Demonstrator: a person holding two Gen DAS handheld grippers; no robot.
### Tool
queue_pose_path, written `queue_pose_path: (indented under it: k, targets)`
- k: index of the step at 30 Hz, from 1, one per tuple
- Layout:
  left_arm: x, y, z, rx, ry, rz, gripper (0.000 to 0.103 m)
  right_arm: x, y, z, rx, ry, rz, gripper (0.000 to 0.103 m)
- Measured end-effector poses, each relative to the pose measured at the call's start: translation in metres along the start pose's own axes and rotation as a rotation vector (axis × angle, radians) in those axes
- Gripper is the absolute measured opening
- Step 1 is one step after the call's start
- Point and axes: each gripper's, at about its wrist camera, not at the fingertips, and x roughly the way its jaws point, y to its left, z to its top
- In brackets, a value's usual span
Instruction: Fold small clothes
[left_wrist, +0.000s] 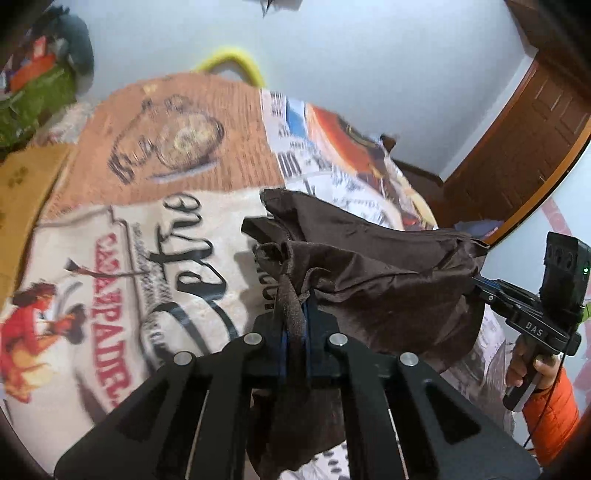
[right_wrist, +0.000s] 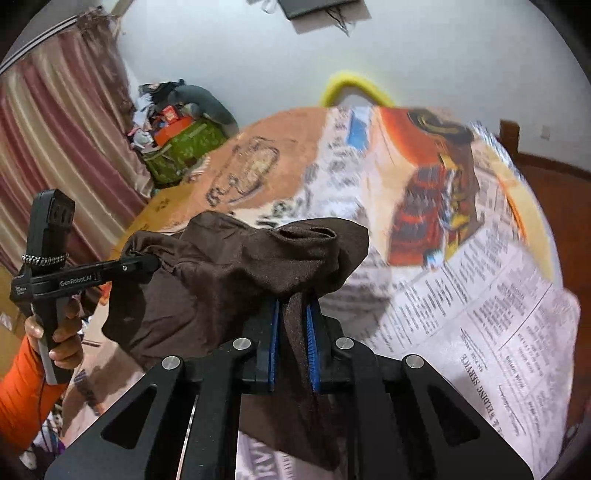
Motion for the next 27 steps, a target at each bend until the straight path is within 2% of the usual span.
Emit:
queue_pose_path:
  k: [9,15,18,22,27]
  targets:
    - [-0.105,0.018,-0.004,-0.005,-0.153,0.055,0.005,-0.032,0.072,0.019,-0.101,-0.076,0.041,0.010]
    - [-0.146,0.055,-0.022,-0.046,-0.159,0.115,0.005,-0.028,0.121,0.018,-0.147,-0.083,0.092,0.010]
    - [-0.148,0.077,-0.035,-0.071,-0.122,0.139,0.005,-0.012,0.144,0.011,-0.151,-0.062,0.128,0.010]
    - [-0.132,0.106,-0.051,-0.107,-0.052,0.184,0.006,0.018,0.159,-0.004,-0.132,-0.010,0.162,0.010]
    - [-0.101,0.135,-0.076,-0.149,0.017,0.225,0.006,0.064,0.162,-0.023,-0.111,0.088,0.142,0.010]
